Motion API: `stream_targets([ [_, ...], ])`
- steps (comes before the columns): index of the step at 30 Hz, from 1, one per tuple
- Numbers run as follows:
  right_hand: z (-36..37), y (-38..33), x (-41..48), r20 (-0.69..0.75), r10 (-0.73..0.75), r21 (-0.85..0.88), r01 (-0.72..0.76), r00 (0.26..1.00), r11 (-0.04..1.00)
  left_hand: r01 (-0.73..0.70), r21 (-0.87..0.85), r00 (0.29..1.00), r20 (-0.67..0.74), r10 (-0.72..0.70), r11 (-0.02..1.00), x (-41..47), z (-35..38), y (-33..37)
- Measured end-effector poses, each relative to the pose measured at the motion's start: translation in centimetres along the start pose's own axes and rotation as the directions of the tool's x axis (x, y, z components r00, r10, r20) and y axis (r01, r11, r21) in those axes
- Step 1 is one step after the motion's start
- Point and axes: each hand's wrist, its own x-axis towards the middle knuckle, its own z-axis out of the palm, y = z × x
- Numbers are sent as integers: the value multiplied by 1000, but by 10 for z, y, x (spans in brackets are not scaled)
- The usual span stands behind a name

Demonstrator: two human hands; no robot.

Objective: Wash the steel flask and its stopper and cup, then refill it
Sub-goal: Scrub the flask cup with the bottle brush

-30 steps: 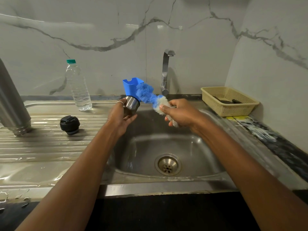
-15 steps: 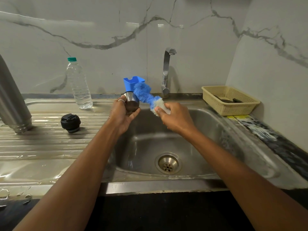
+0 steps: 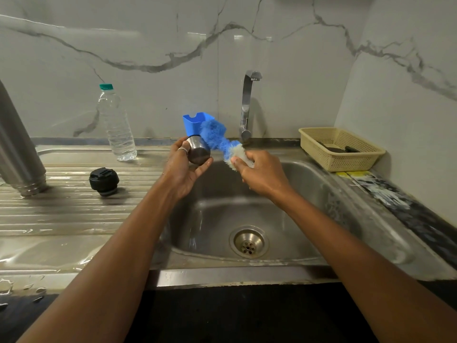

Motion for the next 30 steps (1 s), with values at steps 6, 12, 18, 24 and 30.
stream_targets([
  [6, 0, 1, 0, -3, -13, 16, 13, 1000, 1000, 22, -67, 1000, -14, -23, 998, -1, 0, 2],
  [12, 1, -3, 1, 10, -54, 47, 54, 998, 997, 35, -25, 999, 3, -35, 999, 4, 1, 1],
  [18, 2, -1, -1, 37, -95, 29, 94, 995, 995, 69, -40, 998, 18, -68, 997, 6, -3, 0],
  [24, 3, -3, -3, 28, -93, 9, 93, 995, 996, 100, 93, 994, -42, -96, 991, 11, -5, -2],
  [30, 5, -6, -5, 16, -61, 30, 61, 998, 998, 72, 218, 991, -130, -44, 973, 11, -3, -5],
])
